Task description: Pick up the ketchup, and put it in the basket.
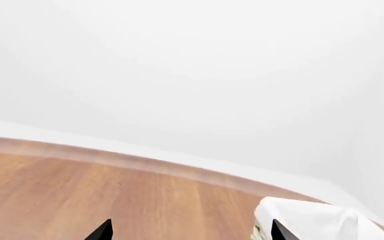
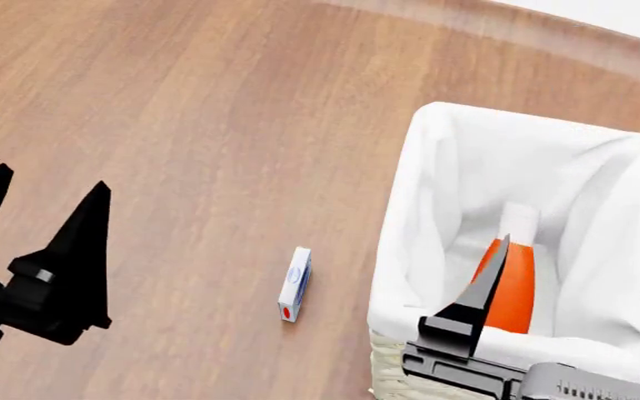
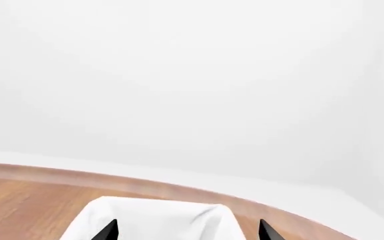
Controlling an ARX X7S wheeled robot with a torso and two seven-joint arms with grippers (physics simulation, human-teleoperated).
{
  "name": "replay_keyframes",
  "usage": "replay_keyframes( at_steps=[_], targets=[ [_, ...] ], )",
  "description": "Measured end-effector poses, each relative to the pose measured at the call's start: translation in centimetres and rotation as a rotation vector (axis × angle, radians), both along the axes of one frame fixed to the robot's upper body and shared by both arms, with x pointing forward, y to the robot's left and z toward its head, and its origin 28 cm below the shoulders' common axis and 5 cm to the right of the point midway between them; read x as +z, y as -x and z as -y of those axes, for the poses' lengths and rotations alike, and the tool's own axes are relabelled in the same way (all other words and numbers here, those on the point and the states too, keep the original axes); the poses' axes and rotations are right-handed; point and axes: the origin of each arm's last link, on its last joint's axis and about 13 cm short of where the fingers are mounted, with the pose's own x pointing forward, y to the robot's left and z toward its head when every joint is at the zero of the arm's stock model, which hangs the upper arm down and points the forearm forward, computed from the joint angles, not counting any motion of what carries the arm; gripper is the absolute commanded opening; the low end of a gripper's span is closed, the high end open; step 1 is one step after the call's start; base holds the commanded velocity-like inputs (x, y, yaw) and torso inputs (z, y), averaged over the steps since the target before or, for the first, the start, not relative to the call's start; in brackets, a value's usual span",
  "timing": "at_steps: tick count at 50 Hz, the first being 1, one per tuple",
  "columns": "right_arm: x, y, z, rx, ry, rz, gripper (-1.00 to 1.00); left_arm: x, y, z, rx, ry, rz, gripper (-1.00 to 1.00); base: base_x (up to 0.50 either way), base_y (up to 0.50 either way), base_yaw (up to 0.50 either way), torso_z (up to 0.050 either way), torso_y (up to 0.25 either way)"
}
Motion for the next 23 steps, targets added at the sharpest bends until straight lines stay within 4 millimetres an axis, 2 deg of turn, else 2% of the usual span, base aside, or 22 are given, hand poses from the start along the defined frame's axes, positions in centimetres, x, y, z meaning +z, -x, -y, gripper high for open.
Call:
replay_keyframes(
  at_steps=[10, 23],
  targets=[
    [-0.2, 0.5, -0.5, 0.053, 0.025, 0.02, 1.0, -1.6, 1.8, 0.9, 0.011, 0.009, -0.004, 1.0, 0.0, 0.0, 0.0, 0.0, 0.0],
    [-0.5, 1.5, -0.9, 0.082, 0.043, 0.033, 1.0, -3.4, 4.2, 0.5, 0.11, 0.049, 0.02, 1.0, 0.0, 0.0, 0.0, 0.0, 0.0]
  ],
)
